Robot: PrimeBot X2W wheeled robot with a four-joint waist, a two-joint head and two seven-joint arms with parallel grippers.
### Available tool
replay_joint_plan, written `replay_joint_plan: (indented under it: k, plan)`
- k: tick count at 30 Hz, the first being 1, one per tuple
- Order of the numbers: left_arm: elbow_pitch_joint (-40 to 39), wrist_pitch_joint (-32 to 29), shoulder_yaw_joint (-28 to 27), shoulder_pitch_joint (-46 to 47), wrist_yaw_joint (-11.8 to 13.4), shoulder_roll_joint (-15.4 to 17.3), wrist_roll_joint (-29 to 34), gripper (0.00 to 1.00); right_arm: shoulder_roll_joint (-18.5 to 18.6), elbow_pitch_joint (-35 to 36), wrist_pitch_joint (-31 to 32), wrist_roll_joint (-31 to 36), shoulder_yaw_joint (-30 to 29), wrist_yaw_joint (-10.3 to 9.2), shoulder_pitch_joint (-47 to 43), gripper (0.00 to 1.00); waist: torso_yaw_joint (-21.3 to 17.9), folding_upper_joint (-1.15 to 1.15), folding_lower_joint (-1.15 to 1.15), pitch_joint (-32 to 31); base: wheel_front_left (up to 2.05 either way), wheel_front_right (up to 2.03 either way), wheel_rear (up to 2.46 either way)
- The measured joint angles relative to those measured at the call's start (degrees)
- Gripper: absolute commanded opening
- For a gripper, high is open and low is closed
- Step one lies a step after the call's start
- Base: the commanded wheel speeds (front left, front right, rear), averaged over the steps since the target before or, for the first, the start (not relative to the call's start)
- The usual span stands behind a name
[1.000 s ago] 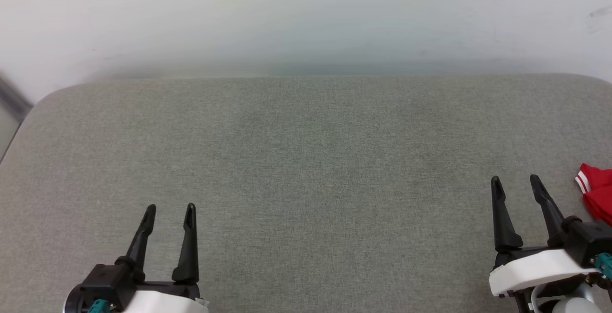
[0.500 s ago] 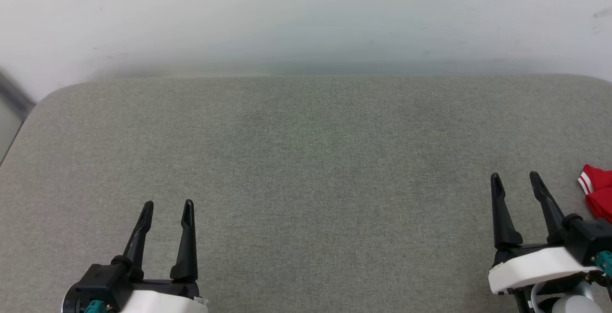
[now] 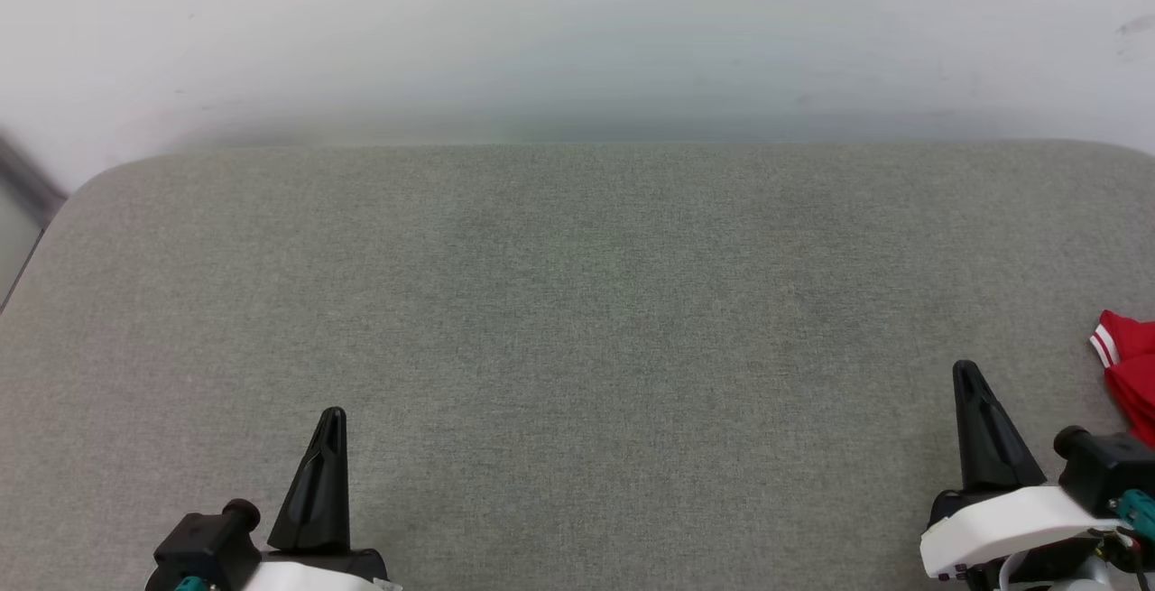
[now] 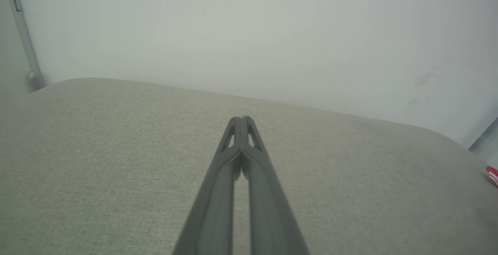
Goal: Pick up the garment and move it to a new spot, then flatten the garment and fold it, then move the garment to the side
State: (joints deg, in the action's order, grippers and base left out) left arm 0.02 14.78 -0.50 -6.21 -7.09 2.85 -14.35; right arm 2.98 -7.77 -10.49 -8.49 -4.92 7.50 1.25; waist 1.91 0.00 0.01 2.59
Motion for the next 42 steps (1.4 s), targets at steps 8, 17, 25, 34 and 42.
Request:
replay_joint_plan:
  k: [8, 17, 25, 34, 42]
  plan:
    - [1.4, -1.7, 0.1, 0.4, 0.1, 0.2, -9.1, 0.00, 0.0, -0.8, 1.9, -8.9, -0.2, 0.00, 0.1, 0.00, -0.1, 0.00, 0.00, -0.2, 0.00, 0.00, 0.00]
    - [3.2, -3.6, 0.1, 1.9, 0.0, 0.7, -18.3, 0.00, 0.0, -1.4, 3.5, -18.3, -0.2, 0.00, 0.2, 0.00, -0.3, 0.00, 0.00, -0.3, 0.00, 0.00, 0.00]
    - [4.5, -5.1, 0.0, 3.1, 0.0, 1.0, -25.7, 0.00, 0.0, -1.8, 5.1, -25.8, -0.3, 0.00, 0.6, 0.00, -0.4, 0.00, 0.00, -0.5, 0.00, 0.00, 0.00]
    - [5.7, -6.6, 0.0, 4.3, 0.0, 1.5, -33.2, 0.00, 0.0, -2.4, 6.6, -33.5, -0.5, 0.00, 1.0, 0.00, -0.5, 0.00, 0.00, -0.7, 0.00, 0.00, 0.00]
    - [6.8, -8.2, -0.3, 5.2, 0.0, 1.6, -39.1, 0.00, 0.0, -2.9, 7.9, -39.8, -0.7, 0.00, 1.4, 0.00, -0.6, 0.00, 0.00, -0.8, 0.00, 0.00, 0.00]
